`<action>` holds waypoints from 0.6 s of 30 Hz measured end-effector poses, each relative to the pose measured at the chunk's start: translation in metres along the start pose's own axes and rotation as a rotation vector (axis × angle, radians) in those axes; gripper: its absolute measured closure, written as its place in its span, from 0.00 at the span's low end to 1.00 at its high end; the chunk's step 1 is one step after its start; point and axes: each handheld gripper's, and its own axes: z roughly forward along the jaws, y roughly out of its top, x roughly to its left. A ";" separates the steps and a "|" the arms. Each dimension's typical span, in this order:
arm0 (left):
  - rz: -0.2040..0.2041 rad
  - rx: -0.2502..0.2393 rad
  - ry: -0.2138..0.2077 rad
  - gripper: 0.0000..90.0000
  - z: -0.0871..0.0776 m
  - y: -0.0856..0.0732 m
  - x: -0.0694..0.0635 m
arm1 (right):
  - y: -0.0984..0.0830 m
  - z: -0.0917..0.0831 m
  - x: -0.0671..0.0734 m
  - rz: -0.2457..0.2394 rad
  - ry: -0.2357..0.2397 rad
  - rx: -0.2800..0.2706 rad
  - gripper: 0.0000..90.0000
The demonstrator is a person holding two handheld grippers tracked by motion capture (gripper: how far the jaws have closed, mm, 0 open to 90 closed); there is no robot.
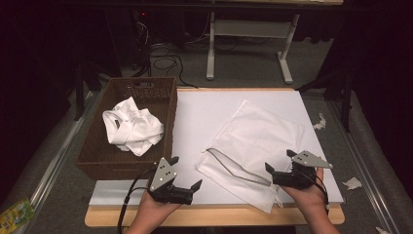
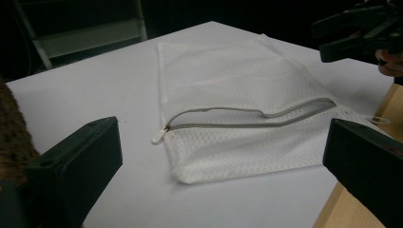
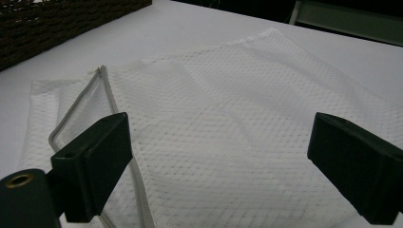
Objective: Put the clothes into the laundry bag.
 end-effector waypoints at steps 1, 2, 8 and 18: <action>-0.016 -0.002 0.010 0.00 -0.006 0.003 0.005 | 0.000 0.000 0.000 -0.003 -0.001 -0.001 0.06; -0.016 -0.002 0.010 0.00 -0.006 0.003 0.005 | 0.000 0.000 0.000 -0.003 -0.001 -0.001 0.06; -0.060 -0.016 0.079 0.00 -0.026 0.004 0.026 | 0.000 0.001 0.000 -0.021 -0.029 0.021 0.00; -0.126 -0.058 0.204 0.00 -0.054 0.003 0.059 | -0.002 0.001 0.000 -0.024 -0.009 -0.011 0.00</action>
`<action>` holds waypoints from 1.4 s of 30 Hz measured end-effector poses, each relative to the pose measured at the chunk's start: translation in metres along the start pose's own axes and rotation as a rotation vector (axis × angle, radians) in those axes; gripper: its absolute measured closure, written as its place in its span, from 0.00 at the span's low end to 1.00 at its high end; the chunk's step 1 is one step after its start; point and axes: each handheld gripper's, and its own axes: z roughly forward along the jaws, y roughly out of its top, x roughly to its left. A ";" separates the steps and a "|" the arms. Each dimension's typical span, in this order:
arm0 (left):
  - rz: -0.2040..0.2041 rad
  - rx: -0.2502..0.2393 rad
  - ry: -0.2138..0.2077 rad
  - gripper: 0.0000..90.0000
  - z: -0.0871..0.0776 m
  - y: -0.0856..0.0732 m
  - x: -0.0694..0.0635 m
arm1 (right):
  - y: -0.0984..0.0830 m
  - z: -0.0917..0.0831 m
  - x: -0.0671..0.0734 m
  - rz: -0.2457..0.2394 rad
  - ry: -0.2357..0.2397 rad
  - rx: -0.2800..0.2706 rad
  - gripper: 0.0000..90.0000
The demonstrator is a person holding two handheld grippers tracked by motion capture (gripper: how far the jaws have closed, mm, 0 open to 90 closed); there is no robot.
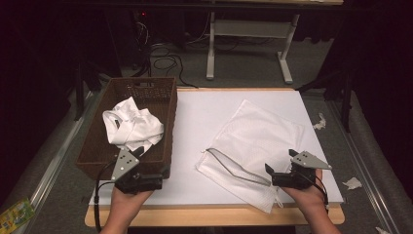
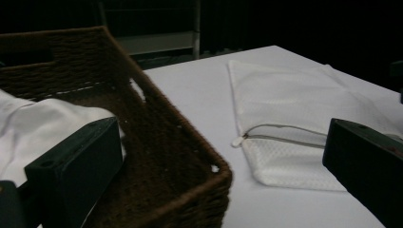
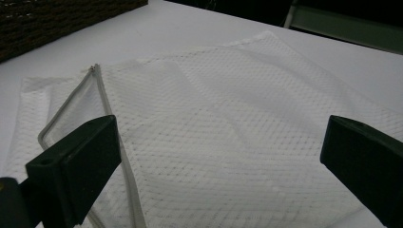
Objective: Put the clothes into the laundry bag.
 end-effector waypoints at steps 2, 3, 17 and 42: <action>0.012 -0.004 0.053 0.01 -0.005 -0.001 0.010 | 0.000 0.000 0.000 0.027 0.008 0.003 0.00; 0.014 -0.002 0.071 0.01 -0.006 -0.002 0.013 | 0.001 0.000 -0.002 0.049 0.015 0.003 0.00; -0.045 -0.034 0.221 0.06 -0.025 -0.010 0.045 | 0.000 0.000 -0.006 0.063 -0.004 0.026 0.00; -0.051 -0.026 0.192 0.09 -0.004 0.021 0.047 | -0.001 0.002 -0.010 0.109 0.011 0.013 0.02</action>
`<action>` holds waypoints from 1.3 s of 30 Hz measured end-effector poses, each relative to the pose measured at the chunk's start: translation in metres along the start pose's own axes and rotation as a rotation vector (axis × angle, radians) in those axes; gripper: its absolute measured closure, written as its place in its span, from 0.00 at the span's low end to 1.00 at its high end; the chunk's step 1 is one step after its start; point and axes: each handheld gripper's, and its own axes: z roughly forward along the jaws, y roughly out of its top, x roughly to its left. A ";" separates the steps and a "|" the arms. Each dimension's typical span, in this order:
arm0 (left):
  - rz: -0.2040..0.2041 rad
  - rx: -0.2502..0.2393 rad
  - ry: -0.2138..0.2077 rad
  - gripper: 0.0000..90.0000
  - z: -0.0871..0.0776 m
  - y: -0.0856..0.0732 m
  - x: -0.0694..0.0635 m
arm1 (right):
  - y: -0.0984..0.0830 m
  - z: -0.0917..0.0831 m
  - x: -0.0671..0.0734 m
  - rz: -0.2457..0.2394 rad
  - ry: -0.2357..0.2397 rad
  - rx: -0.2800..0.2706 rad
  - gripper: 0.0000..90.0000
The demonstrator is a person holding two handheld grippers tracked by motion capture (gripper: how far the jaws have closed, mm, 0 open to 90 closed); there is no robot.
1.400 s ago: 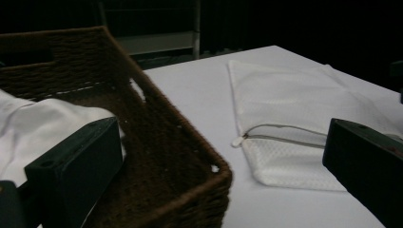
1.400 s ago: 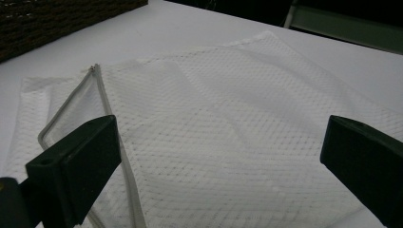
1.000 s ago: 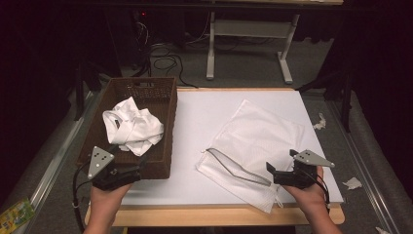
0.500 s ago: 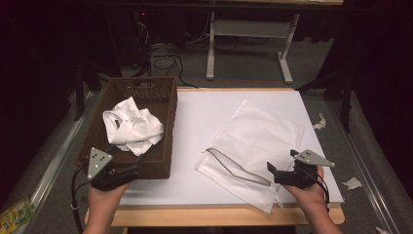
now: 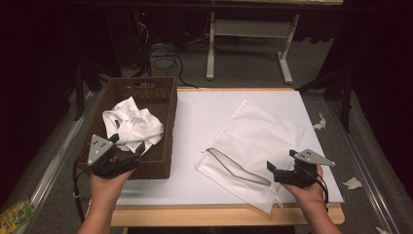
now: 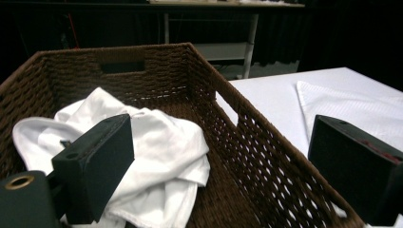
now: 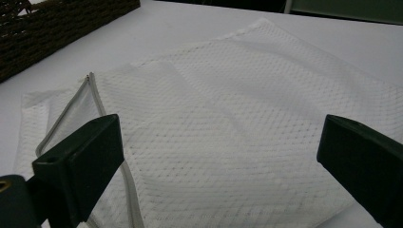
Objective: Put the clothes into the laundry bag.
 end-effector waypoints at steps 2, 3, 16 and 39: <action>-0.004 0.010 -0.005 0.09 0.010 0.008 -0.002 | 0.000 -0.001 0.000 0.005 0.002 -0.001 0.03; 0.001 0.015 -0.001 0.09 0.014 0.012 -0.004 | 0.000 -0.002 -0.001 0.002 0.000 -0.007 0.03; 0.042 0.099 0.058 0.17 0.080 0.052 0.001 | 0.001 -0.005 -0.005 0.001 0.015 -0.017 0.04; -0.220 0.772 0.145 0.02 0.181 0.013 0.081 | 0.002 -0.002 -0.003 -0.022 0.032 -0.009 0.06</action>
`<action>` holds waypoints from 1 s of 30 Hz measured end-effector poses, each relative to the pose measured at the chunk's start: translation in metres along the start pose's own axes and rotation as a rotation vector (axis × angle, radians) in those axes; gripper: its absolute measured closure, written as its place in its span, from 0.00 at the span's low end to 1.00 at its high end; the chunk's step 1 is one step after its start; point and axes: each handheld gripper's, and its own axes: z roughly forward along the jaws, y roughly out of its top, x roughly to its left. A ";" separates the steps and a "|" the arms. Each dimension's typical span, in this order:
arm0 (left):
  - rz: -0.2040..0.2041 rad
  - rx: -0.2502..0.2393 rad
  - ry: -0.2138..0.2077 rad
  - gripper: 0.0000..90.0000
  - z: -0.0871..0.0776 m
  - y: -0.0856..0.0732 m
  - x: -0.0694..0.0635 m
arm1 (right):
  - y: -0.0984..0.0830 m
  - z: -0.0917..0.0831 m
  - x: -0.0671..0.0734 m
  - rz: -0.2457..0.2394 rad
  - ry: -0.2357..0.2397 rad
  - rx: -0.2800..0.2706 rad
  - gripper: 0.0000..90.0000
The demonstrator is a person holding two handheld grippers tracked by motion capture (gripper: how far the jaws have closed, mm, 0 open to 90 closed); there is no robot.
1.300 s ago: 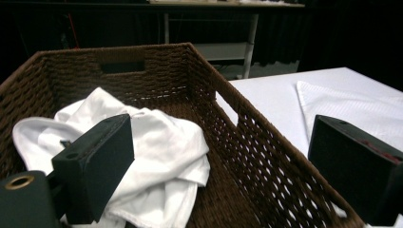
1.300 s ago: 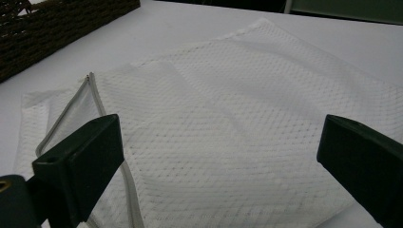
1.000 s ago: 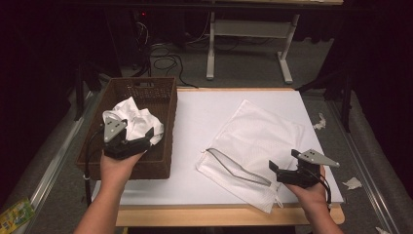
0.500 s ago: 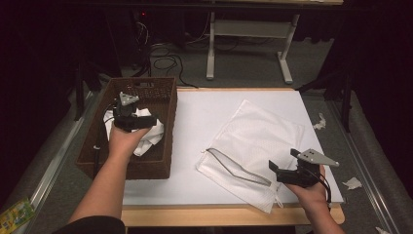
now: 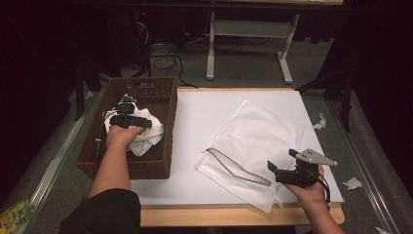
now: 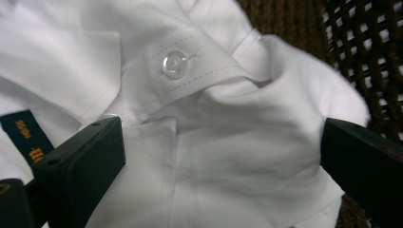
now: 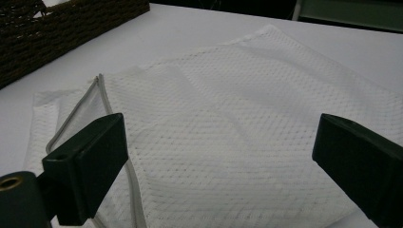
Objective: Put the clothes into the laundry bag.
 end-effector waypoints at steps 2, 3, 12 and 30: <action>0.014 0.059 0.014 0.01 0.007 0.001 0.001 | 0.000 0.000 0.000 0.004 0.001 0.001 0.06; 0.014 0.059 0.014 0.01 0.007 0.001 0.001 | 0.000 0.000 0.000 0.004 0.001 0.001 0.06; 0.098 0.215 0.111 0.06 0.035 -0.003 -0.008 | -0.001 0.000 -0.001 0.000 0.004 0.003 0.06; 0.143 0.196 0.116 0.46 0.028 -0.005 -0.016 | -0.001 -0.003 0.000 0.009 0.004 0.001 0.08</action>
